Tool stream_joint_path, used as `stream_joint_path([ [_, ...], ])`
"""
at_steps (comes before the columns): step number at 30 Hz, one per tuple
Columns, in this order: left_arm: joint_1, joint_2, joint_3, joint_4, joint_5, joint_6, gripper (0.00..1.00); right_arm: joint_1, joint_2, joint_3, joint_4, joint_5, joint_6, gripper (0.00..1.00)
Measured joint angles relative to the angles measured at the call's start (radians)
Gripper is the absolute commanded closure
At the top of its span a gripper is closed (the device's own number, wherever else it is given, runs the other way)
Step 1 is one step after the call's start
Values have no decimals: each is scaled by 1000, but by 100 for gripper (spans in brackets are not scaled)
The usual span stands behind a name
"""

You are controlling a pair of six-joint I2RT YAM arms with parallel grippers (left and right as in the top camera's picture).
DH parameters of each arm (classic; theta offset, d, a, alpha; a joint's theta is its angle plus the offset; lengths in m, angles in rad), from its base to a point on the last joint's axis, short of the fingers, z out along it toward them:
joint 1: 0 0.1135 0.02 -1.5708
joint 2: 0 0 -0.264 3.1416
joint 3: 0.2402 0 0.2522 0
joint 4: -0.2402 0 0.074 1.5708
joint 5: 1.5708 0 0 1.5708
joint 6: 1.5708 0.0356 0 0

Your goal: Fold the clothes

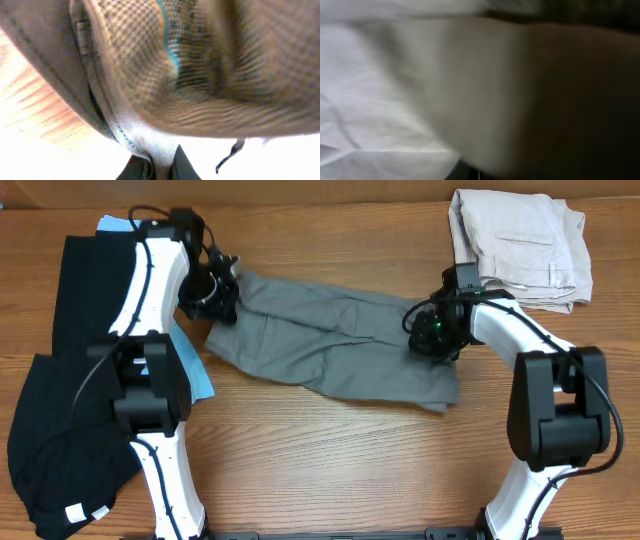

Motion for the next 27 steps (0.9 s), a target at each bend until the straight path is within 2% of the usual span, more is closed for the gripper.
stream_joint_path([
  [9, 0, -61, 224, -137, -72, -2, 96, 5, 0, 0, -7, -29, 15, 96],
  [16, -47, -61, 267, -163, -75, -2, 96, 6, 0, -4, 3, -35, 21, 96],
  [20, -123, -61, 267, -136, -73, -3, 96, 6, 0, -5, 5, -40, 22, 96],
  [27, -339, -61, 267, -82, -72, -54, 96, 5, 0, -5, 7, -47, 34, 96],
])
